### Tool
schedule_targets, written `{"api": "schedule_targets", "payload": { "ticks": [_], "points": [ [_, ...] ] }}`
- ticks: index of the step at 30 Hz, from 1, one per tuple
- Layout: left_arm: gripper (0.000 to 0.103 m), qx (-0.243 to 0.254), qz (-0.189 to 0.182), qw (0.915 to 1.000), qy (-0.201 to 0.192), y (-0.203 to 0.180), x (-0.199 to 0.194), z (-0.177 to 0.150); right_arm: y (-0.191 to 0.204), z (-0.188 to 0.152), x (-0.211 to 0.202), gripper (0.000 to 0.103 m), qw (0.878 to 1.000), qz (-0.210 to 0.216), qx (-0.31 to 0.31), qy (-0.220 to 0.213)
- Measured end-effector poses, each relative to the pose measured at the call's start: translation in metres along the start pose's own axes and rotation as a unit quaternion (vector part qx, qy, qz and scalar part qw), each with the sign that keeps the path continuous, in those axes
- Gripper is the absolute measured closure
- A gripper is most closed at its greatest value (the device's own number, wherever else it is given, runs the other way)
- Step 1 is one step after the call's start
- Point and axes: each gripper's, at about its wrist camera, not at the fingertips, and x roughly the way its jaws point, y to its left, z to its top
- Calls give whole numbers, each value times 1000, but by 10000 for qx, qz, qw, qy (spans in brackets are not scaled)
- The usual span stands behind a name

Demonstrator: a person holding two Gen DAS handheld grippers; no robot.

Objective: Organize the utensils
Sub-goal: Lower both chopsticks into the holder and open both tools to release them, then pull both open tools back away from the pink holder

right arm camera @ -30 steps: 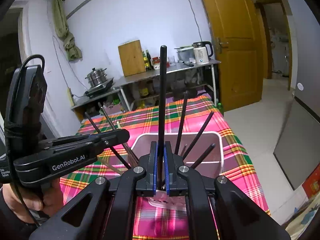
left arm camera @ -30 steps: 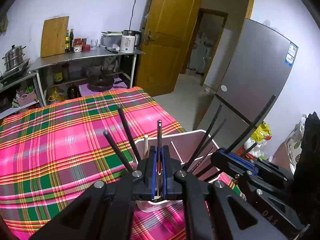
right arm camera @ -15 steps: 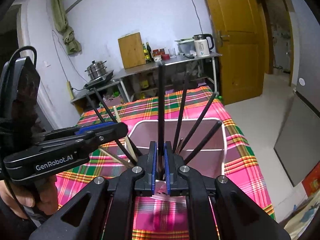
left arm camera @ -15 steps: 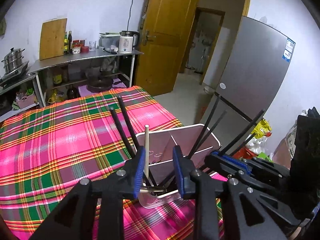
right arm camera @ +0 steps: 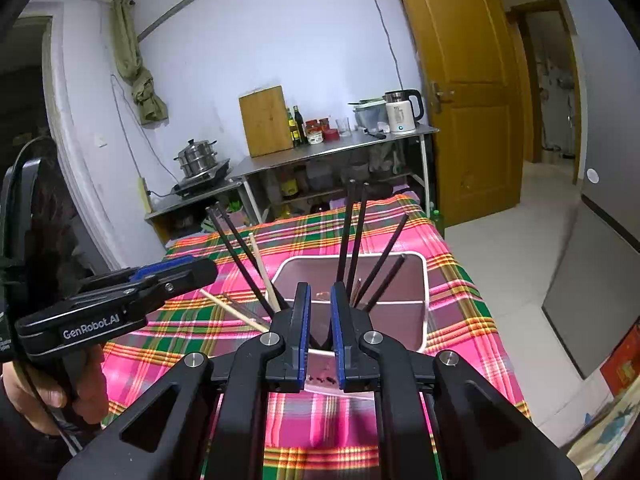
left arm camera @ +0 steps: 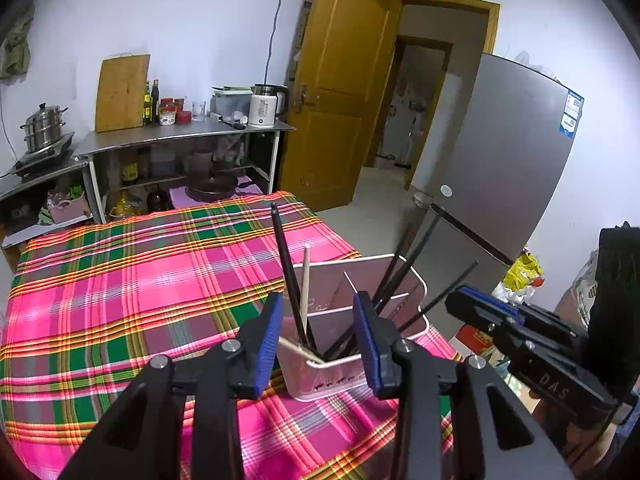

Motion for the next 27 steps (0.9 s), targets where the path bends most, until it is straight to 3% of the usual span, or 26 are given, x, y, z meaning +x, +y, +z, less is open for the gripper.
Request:
{"api": "schedule_targets", "payload": {
  "ticks": [11, 27],
  "points": [
    [57, -81, 29, 9996, -282, -4, -20, -37, 5, -20, -17, 92, 9998, -153, -111, -50],
    [56, 91, 95, 9990, -417, -12, -22, -100, 15, -72, -26, 92, 9984, -316, -463, 76]
  ]
}}
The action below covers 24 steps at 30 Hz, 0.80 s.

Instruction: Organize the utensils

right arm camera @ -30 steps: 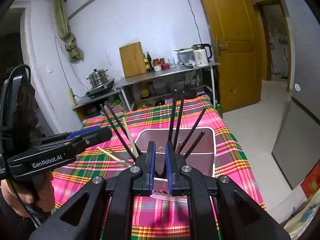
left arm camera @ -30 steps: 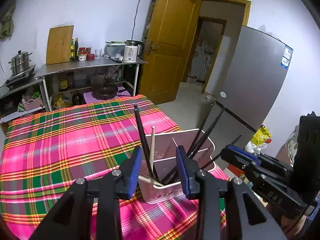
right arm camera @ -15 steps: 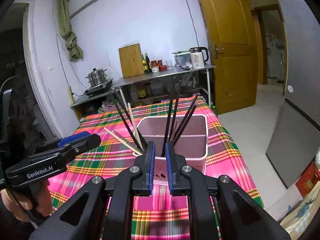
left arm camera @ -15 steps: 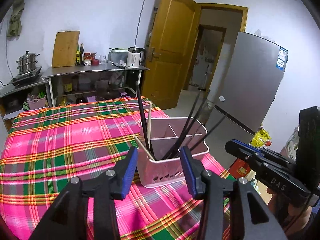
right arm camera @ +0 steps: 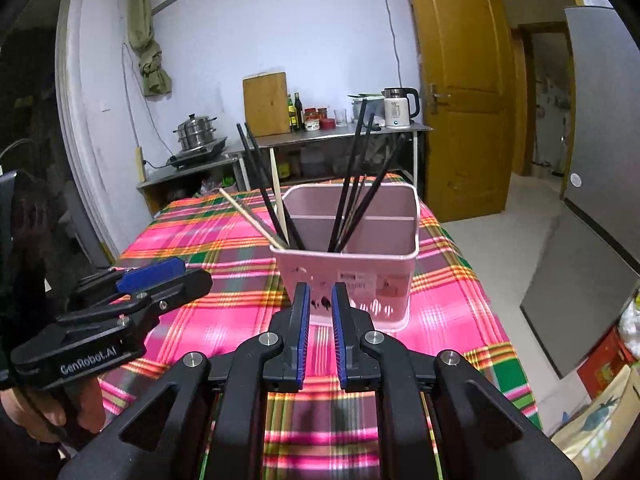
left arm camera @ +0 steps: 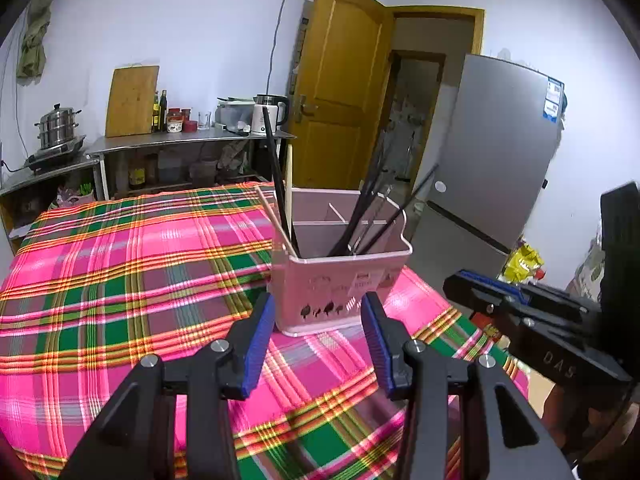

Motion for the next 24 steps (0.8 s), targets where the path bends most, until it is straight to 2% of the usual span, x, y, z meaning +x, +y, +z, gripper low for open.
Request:
{"api": "schedule_targets", "payload": {
  "ticks": [5, 12, 24],
  "points": [
    [55, 24, 63, 10000, -25, -3, -4, -16, -1, -14, -3, 92, 10000, -64, 65, 6],
    [49, -106, 192, 9997, -121, 3, -10, -27, -5, -26, -7, 92, 9998, -153, 109, 37],
    [49, -59, 279, 9995, -148, 0, -14, -32, -6, -27, -10, 92, 9998, -187, 87, 37]
  ]
}}
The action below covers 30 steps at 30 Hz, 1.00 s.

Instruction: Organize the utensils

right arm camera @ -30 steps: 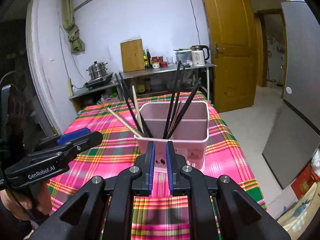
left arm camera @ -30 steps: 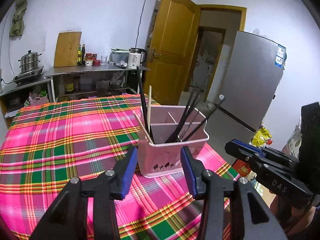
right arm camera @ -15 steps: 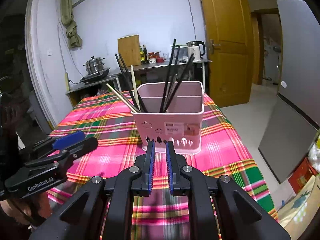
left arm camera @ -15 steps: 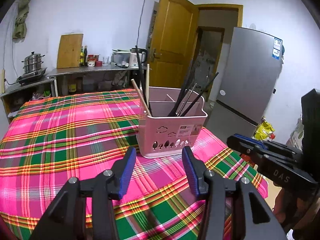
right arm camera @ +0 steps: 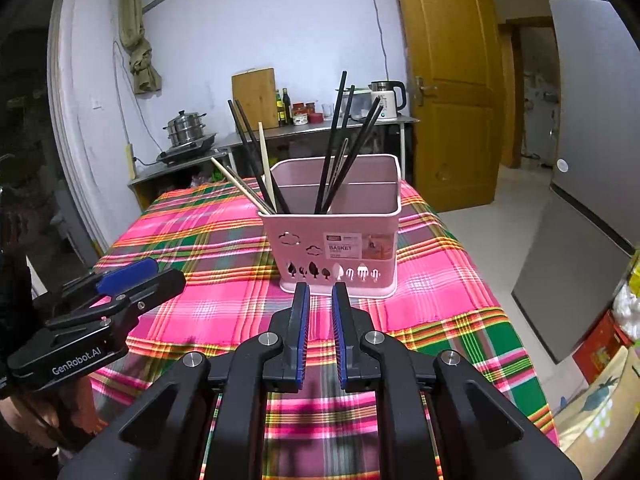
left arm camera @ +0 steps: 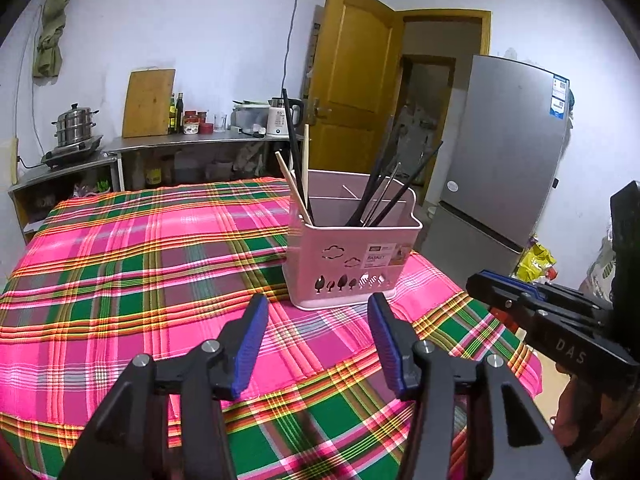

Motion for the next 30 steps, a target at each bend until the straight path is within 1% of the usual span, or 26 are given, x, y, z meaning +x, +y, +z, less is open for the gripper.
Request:
{"api": "schedule_targets", "payload": {
  "ticks": [7, 30],
  "points": [
    [49, 24, 61, 10000, 18, 0, -2, -2, 2, -1, -2, 92, 10000, -25, -13, -4],
    [49, 43, 28, 10000, 18, -3, -3, -3, 1, -3, -2, 92, 10000, -23, -30, 31]
  ]
}}
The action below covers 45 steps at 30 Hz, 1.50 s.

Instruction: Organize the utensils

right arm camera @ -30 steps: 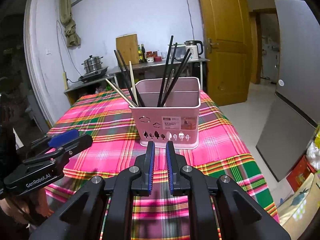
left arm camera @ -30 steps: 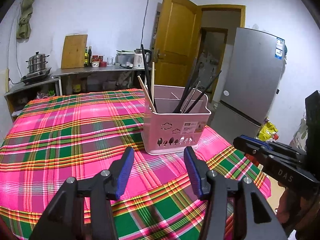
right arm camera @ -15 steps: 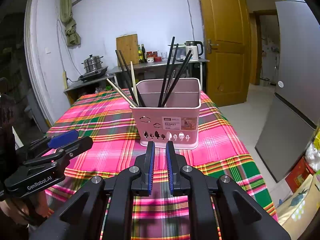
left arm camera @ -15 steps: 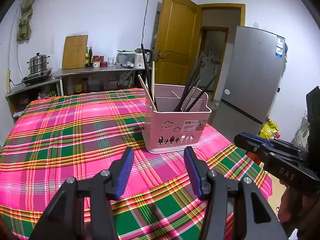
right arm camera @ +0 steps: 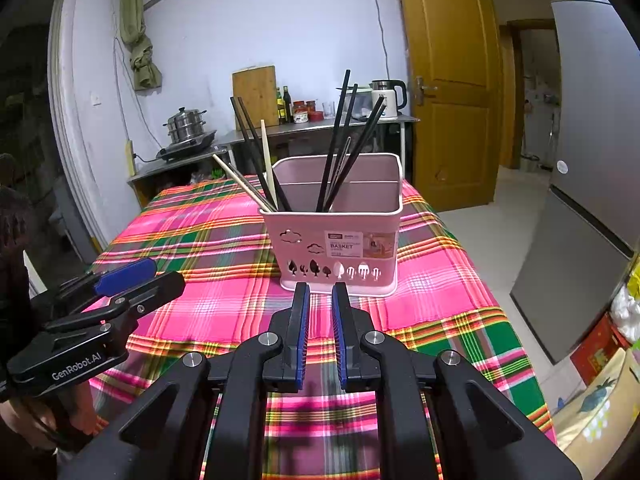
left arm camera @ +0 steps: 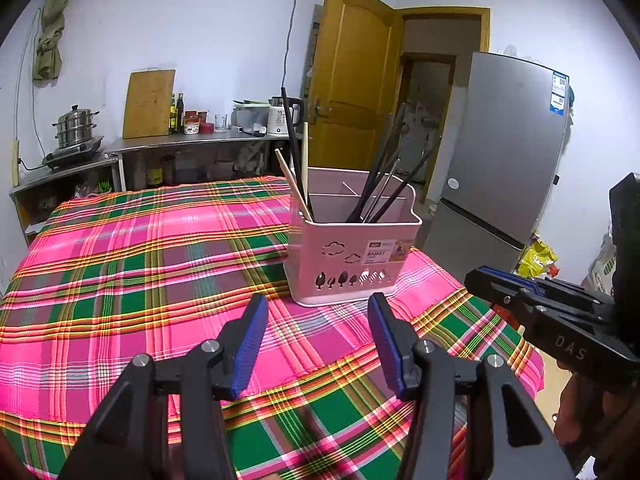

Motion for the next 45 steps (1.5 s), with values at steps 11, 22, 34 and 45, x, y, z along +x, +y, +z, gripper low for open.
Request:
{"api": "schedule_targets", "payload": {
  "ticks": [11, 22, 34, 45],
  "points": [
    [49, 48, 15, 10000, 5, -1, 0, -1, 0, 0, 1, 92, 10000, -2, -5, 4],
    [49, 80, 17, 10000, 18, -1, -1, -2, 0, -1, 2, 92, 10000, -8, -14, 16],
    [48, 136, -9, 9999, 35, -2, -3, -4, 0, -2, 3, 92, 10000, -8, -17, 35],
    [47, 136, 1, 9999, 42, 1, -3, -4, -1, -3, 3, 92, 10000, -7, -28, 42]
  ]
}}
